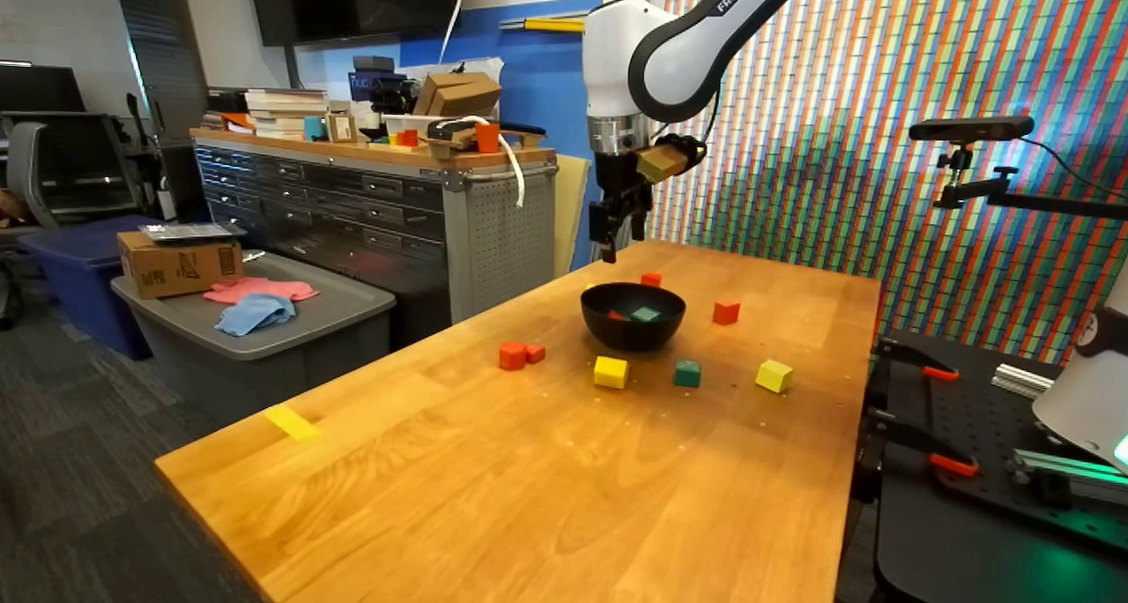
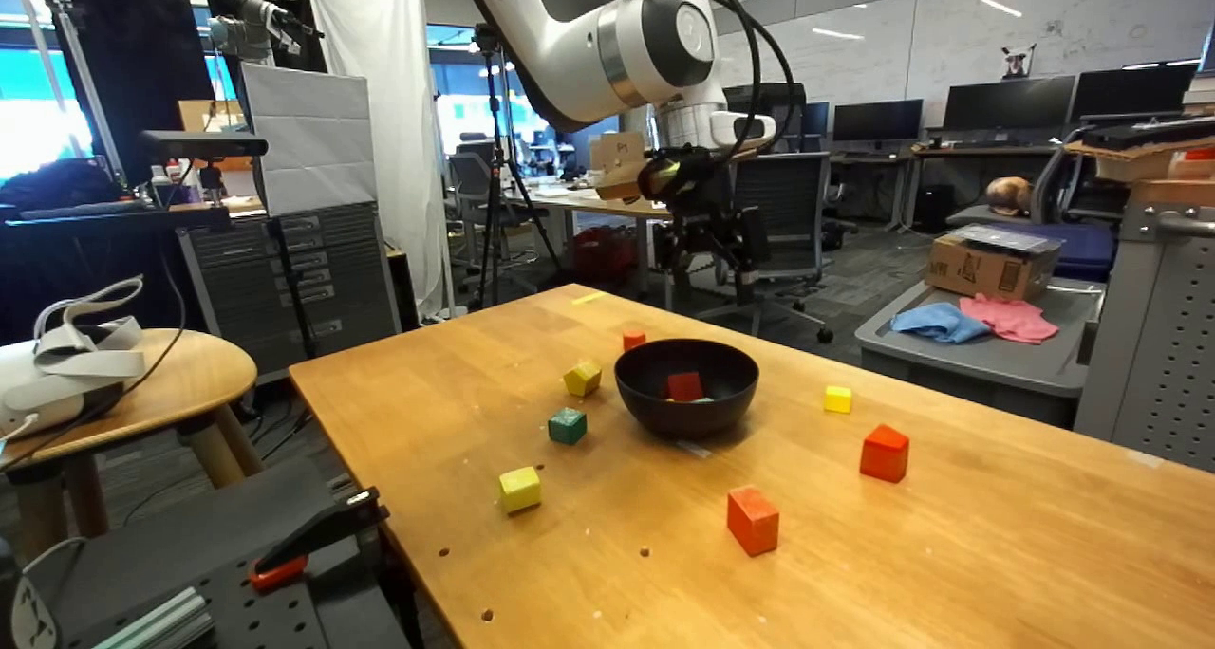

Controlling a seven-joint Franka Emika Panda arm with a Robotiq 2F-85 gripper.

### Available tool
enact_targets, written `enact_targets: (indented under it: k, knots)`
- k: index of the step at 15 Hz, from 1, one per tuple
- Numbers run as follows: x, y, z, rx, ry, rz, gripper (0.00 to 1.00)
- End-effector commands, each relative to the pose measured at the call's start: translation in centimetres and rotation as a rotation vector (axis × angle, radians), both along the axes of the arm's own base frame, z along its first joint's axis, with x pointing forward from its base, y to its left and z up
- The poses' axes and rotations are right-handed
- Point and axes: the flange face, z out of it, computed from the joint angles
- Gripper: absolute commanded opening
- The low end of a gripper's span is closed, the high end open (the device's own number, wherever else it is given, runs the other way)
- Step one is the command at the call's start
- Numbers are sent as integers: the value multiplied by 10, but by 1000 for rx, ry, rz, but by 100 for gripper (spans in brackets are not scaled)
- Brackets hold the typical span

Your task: Take the blocks from the black bowl one at a time and place them on the table

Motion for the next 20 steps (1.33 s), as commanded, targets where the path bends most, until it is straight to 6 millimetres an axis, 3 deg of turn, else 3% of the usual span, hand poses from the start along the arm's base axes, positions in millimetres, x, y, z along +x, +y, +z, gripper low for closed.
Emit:
enact_targets:
  k: [1,4,7,15,20]
  knots:
    - [5,20,-29,99,-41,88,100]
    - [9,32,-59,160,-55,64,100]
    - [4,29,-67,175,-73,34,100]
    - [-26,7,-23,200,-159,-36,100]
    - [-37,-10,-32,185,-74,-82,100]
